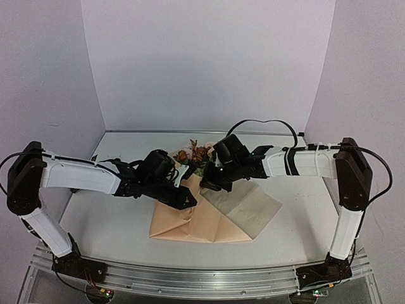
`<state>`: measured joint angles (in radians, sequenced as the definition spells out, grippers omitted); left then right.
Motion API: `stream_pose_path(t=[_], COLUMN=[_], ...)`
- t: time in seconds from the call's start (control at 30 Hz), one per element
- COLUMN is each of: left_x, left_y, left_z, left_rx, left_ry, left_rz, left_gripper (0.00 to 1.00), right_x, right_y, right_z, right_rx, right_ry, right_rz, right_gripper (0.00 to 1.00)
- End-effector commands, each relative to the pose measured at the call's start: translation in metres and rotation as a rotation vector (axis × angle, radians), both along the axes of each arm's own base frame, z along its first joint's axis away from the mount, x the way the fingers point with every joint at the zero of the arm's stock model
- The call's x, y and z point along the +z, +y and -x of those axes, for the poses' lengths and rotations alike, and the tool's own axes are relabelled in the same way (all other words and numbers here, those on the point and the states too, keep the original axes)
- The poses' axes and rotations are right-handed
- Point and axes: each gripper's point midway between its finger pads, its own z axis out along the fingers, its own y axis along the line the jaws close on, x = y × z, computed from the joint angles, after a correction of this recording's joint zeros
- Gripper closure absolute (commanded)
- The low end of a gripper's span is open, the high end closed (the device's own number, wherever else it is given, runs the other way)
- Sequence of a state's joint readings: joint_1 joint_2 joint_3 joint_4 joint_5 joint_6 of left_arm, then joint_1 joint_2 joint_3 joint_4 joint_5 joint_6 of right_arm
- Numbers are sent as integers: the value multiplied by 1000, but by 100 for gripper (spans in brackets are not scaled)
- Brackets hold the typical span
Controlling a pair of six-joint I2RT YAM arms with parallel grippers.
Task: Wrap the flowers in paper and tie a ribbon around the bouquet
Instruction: Pass from the left arm to the right, then press the fold line on the 2/3-folded wrapping paper.
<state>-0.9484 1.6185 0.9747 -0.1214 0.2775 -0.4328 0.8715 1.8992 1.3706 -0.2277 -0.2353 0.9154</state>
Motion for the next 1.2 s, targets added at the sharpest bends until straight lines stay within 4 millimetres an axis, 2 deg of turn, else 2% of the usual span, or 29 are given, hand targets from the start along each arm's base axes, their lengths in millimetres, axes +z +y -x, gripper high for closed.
stream_pose_path(t=[0.0, 0.1, 0.17, 0.27, 0.33, 0.43, 0.5, 0.63, 0.73, 0.87, 1.0, 1.17], left_x=[33, 58, 76, 92, 92, 71, 56, 35, 23, 13, -5, -13], left_y=[8, 21, 34, 61, 83, 112, 121, 124, 114, 99, 93, 99], left_z=[-2, -7, -12, -25, -35, -53, -60, -80, -94, -101, -91, -61], left_rx=[39, 125, 197, 334, 431, 542, 569, 583, 559, 508, 461, 394], left_ry=[-72, -108, -132, -124, -84, 2, 42, 104, 148, 176, 236, 282], left_rz=[66, 113, 150, 198, 218, 207, 186, 178, 191, 203, 191, 185], left_gripper=[73, 50, 43, 42, 47, 54, 58, 62, 68, 72, 77, 79], right_x=[26, 37, 44, 52, 58, 66, 73, 76, 61, 41, 27, 4], right_y=[4, 9, 13, 14, 13, 6, -1, -9, -13, -18, -21, -20], right_z=[-4, 4, 12, 22, 28, 33, 35, 40, 45, 47, 45, 43], right_rx=[9, 39, 54, 58, 54, 25, 0, -3, 7, 6, 9, 11], right_ry=[-103, -159, -201, -267, -314, -376, -416, -460, -438, -419, -412, -398], right_rz=[11, 16, 18, 28, 35, 54, 70, 107, 143, 189, 226, 278], right_gripper=[100, 100, 100, 100, 100, 100, 100, 100, 100, 100, 100, 100])
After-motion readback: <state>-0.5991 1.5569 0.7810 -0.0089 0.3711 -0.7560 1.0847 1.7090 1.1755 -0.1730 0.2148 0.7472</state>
